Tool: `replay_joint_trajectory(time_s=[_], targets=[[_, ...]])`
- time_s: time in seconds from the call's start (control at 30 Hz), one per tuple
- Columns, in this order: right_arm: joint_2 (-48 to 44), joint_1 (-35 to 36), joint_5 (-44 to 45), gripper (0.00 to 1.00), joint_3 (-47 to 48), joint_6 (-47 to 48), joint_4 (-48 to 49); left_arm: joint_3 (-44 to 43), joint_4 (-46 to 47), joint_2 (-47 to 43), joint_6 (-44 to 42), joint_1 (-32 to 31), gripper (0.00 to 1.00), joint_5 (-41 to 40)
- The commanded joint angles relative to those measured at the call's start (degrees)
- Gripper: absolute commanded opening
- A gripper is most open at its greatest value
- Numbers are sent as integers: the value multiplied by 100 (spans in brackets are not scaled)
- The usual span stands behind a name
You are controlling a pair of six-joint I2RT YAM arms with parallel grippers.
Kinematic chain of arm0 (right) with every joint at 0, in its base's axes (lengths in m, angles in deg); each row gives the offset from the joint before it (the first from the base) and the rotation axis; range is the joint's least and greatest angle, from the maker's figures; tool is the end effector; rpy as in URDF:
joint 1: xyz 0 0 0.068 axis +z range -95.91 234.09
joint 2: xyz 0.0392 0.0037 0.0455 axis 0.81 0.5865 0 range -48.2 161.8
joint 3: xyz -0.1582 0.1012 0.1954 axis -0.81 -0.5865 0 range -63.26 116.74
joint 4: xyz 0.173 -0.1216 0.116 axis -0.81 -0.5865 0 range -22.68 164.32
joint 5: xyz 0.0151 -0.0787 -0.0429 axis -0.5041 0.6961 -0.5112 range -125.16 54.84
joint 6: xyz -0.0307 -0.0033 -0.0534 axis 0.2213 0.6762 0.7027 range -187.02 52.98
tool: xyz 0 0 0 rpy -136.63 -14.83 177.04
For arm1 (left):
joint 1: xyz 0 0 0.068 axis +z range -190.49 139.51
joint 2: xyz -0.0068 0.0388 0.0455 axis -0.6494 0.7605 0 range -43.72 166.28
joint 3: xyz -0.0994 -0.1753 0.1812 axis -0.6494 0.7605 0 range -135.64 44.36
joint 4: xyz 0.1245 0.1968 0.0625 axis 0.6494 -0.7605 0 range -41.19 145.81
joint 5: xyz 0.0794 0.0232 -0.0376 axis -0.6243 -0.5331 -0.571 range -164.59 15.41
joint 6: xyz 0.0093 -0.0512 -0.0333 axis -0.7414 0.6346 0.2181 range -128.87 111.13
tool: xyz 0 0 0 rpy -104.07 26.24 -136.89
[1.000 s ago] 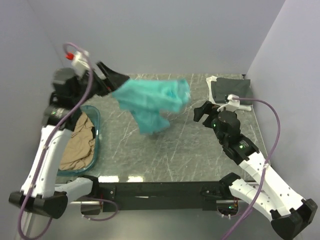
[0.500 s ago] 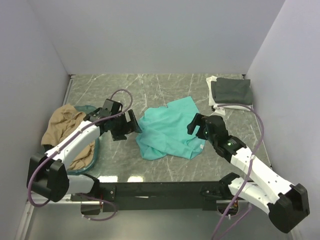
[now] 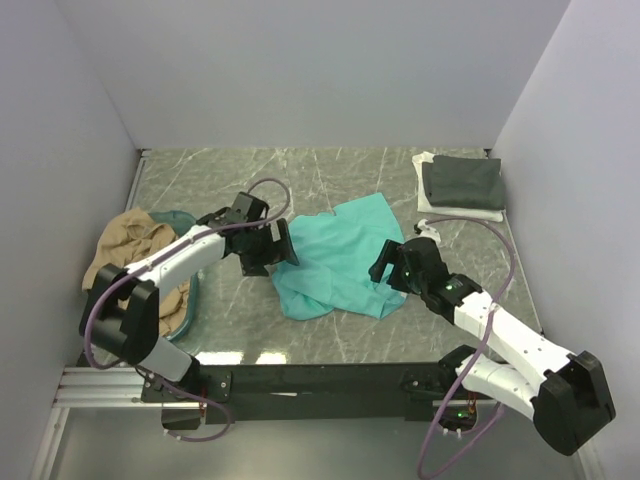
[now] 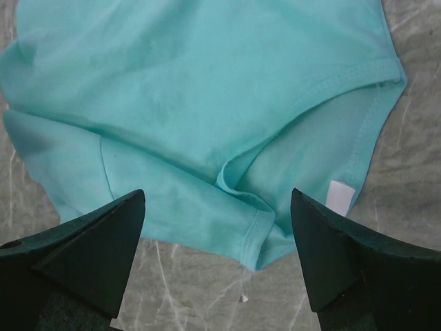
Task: Fold and stack the t-shirts
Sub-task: Flatten the tshirt out
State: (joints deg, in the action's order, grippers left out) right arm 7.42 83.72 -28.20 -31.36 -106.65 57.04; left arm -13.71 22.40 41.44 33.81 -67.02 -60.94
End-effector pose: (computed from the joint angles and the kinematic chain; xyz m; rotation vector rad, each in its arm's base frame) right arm 0.1690 0.0896 0.2162 0.2673 2.3136 0.4865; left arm 0.2480 -0.1360 0.2227 -0.3028 2.7547 -0.6871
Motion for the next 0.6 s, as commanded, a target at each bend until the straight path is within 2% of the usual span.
replay_joint_trajectory(time_s=[0.0, 0.3, 0.4, 0.43, 0.57], targets=[[-191, -27, 24, 92, -35, -123, -47, -398, 361, 315, -110, -151, 97, 41], [-446, -18, -46, 91, -79, -18, -135, -952, 449, 1273, -172, -441, 95, -188], [-437, -18, -46, 91, -96, -35, -127, -1031, 537, 1493, -198, -564, 88, -143], [-429, -18, -37, 91, -88, -35, -144, -1162, 441, 1555, -207, -599, 80, -161], [-464, -27, -2, 90, -70, 9, -179, -1532, 64, 1696, -286, -941, 67, -529]])
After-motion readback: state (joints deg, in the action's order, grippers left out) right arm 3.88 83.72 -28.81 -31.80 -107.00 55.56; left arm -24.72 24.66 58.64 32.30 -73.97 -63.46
